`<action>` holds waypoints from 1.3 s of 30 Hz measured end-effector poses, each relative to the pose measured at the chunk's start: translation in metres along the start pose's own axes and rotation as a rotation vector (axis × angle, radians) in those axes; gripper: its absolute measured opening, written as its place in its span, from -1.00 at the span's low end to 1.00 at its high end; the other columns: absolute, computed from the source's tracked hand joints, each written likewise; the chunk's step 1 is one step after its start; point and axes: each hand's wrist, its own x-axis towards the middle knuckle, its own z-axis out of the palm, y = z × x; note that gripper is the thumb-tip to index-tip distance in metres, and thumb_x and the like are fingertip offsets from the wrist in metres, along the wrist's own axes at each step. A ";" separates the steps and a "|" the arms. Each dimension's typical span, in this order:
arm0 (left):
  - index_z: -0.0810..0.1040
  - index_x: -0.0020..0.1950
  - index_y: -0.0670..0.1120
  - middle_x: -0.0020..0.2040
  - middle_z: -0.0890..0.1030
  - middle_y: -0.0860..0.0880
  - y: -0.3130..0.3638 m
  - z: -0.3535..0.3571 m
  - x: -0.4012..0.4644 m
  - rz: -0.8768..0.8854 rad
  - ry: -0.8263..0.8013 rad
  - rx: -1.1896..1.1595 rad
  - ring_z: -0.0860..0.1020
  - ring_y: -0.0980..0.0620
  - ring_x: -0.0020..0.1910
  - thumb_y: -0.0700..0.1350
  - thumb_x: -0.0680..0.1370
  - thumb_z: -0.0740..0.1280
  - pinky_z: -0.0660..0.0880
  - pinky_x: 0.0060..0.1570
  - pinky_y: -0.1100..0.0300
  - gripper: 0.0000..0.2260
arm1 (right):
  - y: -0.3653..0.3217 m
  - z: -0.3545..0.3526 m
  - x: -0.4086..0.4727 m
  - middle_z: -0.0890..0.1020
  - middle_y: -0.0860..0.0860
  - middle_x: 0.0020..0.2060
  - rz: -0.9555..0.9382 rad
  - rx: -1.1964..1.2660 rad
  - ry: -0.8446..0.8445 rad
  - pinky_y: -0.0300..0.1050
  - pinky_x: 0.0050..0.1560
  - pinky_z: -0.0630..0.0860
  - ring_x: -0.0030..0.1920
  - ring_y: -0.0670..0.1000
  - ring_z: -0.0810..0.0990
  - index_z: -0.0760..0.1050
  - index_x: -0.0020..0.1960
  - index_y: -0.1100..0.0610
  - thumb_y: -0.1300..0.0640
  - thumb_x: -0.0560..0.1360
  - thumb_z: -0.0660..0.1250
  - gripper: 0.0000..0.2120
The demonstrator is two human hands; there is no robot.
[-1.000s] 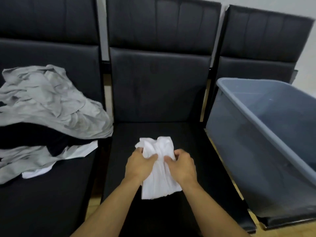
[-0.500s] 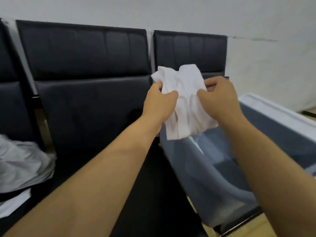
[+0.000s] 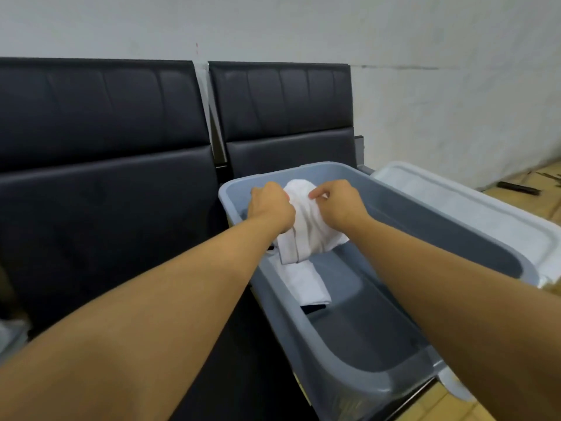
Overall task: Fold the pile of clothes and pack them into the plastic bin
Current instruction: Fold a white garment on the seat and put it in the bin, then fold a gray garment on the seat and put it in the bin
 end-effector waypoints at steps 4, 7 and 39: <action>0.53 0.19 -0.13 0.37 0.28 -0.21 -0.009 -0.005 -0.010 -0.013 -0.013 0.144 0.46 -0.24 0.18 -0.27 0.58 0.23 0.48 0.04 0.03 -0.79 | 0.004 0.010 0.003 0.68 0.11 0.09 0.039 -0.010 -0.084 0.07 0.16 0.59 0.08 0.19 0.63 0.66 0.09 0.10 0.24 0.62 0.27 -0.80; 0.58 0.18 -0.10 0.32 0.41 -0.17 -0.027 -0.018 -0.010 0.078 0.106 -0.028 0.53 -0.21 0.15 -0.24 0.61 0.21 0.54 0.12 -0.01 -0.78 | -0.001 0.013 -0.003 0.71 0.15 0.00 0.040 0.010 -0.066 0.12 0.12 0.61 0.06 0.23 0.65 0.65 -0.05 0.16 0.22 0.59 0.31 -0.86; 0.60 -0.13 -0.09 -0.28 0.60 0.00 -0.479 -0.242 -0.231 -0.473 0.733 -0.531 0.55 0.06 -0.28 -0.01 0.63 0.32 0.43 -0.26 0.18 -0.78 | -0.349 0.303 -0.281 0.69 -0.05 -0.33 -0.367 0.498 -0.645 0.08 -0.06 0.65 -0.27 -0.02 0.67 0.66 -0.24 0.06 0.00 0.59 0.35 -0.72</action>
